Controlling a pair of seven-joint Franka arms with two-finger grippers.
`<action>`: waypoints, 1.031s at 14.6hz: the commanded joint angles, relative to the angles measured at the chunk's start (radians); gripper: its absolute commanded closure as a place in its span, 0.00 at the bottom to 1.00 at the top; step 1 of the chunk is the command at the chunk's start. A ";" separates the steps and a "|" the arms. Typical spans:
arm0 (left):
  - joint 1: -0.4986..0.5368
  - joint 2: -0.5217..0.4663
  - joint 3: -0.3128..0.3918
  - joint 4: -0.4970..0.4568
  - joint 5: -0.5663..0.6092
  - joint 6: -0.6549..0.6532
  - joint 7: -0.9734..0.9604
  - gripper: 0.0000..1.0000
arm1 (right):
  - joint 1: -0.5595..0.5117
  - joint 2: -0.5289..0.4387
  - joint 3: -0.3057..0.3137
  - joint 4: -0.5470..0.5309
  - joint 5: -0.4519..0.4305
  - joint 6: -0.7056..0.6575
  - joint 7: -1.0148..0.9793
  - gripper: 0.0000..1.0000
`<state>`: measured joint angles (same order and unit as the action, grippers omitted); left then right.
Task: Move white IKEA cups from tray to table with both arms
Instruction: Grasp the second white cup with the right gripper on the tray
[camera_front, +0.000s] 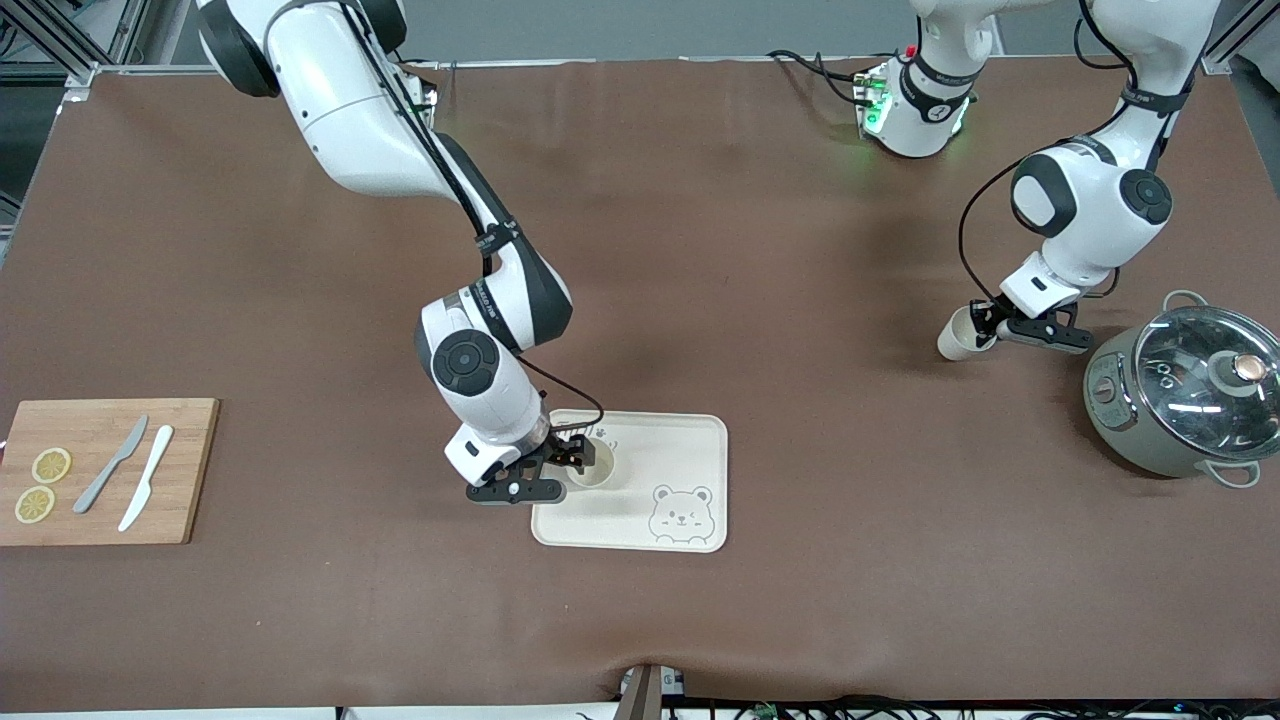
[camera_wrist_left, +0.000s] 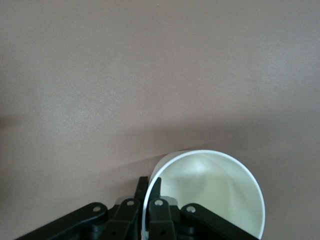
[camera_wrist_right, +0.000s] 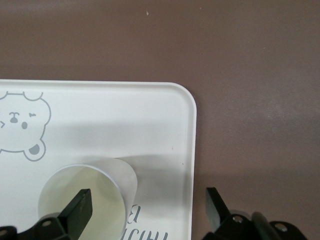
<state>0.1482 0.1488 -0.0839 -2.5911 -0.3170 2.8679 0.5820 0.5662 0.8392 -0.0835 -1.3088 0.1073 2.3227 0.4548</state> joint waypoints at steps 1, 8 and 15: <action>0.008 0.028 -0.011 0.011 -0.025 0.033 0.036 1.00 | 0.014 0.021 -0.007 0.013 0.014 0.007 0.011 0.00; 0.005 0.017 -0.011 0.026 -0.031 0.033 0.035 0.00 | 0.027 0.054 -0.007 0.013 0.014 0.056 0.013 0.00; 0.002 -0.073 -0.011 0.037 -0.033 -0.062 -0.031 0.00 | 0.027 0.061 -0.009 0.013 0.014 0.061 0.007 0.11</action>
<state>0.1483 0.1491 -0.0855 -2.5486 -0.3201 2.8748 0.5718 0.5854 0.8913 -0.0835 -1.3087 0.1073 2.3762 0.4578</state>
